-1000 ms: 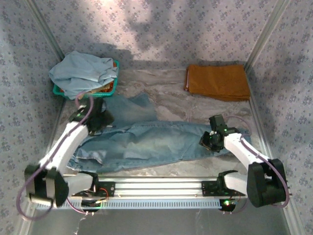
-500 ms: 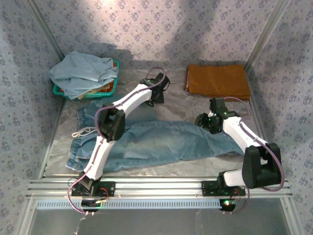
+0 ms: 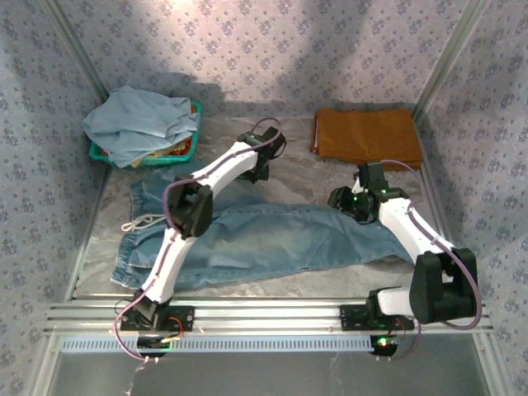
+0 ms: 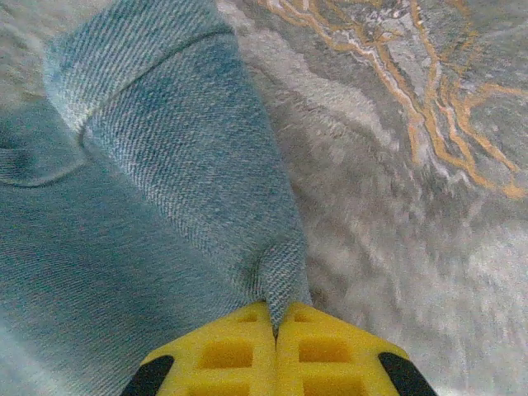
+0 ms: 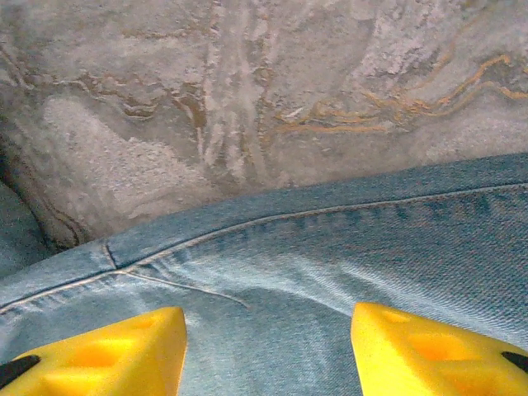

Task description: Fold and stack the trousers

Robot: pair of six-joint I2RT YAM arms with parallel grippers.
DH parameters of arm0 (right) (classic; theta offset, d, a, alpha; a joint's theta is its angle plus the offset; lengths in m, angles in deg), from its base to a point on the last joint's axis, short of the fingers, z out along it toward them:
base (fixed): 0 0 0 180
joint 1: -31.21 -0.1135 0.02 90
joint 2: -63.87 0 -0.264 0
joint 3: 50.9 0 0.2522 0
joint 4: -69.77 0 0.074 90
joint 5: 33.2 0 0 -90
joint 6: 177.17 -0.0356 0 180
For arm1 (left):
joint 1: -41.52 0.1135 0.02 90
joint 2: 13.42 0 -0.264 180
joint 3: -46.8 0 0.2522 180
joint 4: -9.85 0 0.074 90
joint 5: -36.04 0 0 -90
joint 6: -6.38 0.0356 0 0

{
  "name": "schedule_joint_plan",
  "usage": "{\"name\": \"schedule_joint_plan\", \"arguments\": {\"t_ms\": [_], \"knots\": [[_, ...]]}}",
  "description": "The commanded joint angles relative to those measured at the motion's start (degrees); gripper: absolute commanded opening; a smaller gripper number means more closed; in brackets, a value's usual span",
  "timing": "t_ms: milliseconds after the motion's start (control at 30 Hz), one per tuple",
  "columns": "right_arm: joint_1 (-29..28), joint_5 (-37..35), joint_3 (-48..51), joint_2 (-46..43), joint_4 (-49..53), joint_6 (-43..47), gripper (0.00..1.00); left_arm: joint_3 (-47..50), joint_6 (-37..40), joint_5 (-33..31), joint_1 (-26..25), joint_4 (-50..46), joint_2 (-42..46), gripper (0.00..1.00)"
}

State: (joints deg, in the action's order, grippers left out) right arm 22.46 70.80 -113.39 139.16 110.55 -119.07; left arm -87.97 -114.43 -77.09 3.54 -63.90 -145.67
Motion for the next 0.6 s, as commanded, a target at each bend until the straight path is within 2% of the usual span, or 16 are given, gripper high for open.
{"name": "schedule_joint_plan", "arguments": {"t_ms": [0,133,233,333,467,567], "knots": [[-2.7,0.2,-1.8,-0.9,-1.2,-1.2,0.57,6.9,7.4,-0.5,-1.1,5.3,21.2,0.0],[-7.2,-1.2,-3.4,-0.2,-1.7,-2.8,0.56,25.9,7.5,1.5,0.0,13.8,42.7,0.0],[-12.3,-2.7,-5.2,0.5,-2.2,-3.7,0.56,44.6,1.5,1.7,2.8,18.3,60.7,0.0],[-18.7,-4.5,-7.4,2.0,-2.3,-3.7,0.57,62.0,-6.9,0.6,4.1,18.5,77.6,0.0],[-26.8,-6.4,-10.4,5.6,-2.7,-5.4,0.58,78.0,-20.0,-0.6,4.0,10.3,97.6,0.0],[-32.0,-6.6,-14.0,9.6,-2.9,-5.2,0.59,81.3,-29.5,-4.8,4.2,-2.2,108.4,0.0]]}}
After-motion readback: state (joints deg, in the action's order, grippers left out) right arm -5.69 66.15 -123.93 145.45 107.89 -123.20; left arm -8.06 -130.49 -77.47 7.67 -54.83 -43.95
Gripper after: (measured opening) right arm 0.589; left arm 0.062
